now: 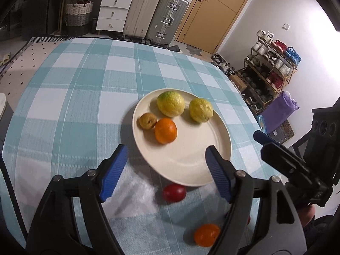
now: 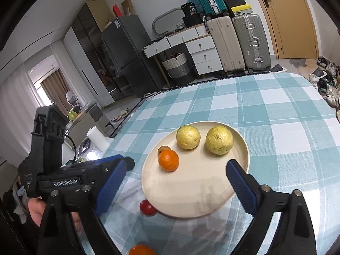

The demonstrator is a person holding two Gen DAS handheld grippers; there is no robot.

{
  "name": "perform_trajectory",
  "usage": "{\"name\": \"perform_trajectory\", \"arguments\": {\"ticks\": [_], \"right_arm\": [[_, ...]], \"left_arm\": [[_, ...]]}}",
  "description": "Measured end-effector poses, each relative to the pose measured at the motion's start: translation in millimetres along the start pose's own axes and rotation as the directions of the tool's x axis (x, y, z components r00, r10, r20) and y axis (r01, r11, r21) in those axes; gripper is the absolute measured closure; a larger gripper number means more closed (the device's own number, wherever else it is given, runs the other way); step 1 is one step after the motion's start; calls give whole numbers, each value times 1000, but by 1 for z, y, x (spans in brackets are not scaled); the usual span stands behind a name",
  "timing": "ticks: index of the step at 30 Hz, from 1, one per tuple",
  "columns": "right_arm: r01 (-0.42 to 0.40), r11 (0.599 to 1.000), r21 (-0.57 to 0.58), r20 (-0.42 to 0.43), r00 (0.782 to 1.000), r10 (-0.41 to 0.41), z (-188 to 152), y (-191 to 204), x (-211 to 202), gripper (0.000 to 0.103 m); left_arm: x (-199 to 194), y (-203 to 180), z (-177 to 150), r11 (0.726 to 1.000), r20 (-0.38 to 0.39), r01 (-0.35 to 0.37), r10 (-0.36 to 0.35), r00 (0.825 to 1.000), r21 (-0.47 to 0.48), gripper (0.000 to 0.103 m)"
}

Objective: Organize fruits
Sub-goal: 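Open both tools and lift them away from the plate, then grasp the red tomato on the tablecloth with the left tool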

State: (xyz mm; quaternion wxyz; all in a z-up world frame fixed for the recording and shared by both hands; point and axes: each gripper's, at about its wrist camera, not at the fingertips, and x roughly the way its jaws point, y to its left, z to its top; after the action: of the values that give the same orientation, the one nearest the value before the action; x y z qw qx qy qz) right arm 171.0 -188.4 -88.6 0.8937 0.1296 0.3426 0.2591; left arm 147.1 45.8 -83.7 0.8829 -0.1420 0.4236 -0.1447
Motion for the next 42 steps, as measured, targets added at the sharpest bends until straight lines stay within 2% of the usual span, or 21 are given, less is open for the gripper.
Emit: {"name": "perform_trajectory", "arguments": {"ticks": [1,16,26,35,38,40,42], "right_arm": [[0,1000,-2,3,1000,0,-1,1,-2,4],[9,1000,-18,1,1000,-9,-32,13,-25,0],[23,1000,-3,-1,1000,-23,-47,10,-36,0],[30,1000,7,-5,1000,-30,-48,6,-37,0],[33,999,15,-8,999,-33,-47,2,-36,0],[35,999,20,-12,999,-34,-48,0,-35,0],[36,999,24,-13,999,-36,-48,-2,-35,0]], "left_arm": [[-2,1,-4,1000,0,-2,2,1000,-2,21],[6,2,-56,999,-69,-34,35,997,14,19],[23,-2,-64,995,-107,-77,84,991,70,19],[36,-11,-61,993,-115,-61,73,991,103,19],[39,-15,-60,992,-114,-47,60,992,116,24],[41,-17,-59,992,-118,-39,53,992,122,37],[44,-17,-59,993,-127,-24,40,991,119,44]]}}
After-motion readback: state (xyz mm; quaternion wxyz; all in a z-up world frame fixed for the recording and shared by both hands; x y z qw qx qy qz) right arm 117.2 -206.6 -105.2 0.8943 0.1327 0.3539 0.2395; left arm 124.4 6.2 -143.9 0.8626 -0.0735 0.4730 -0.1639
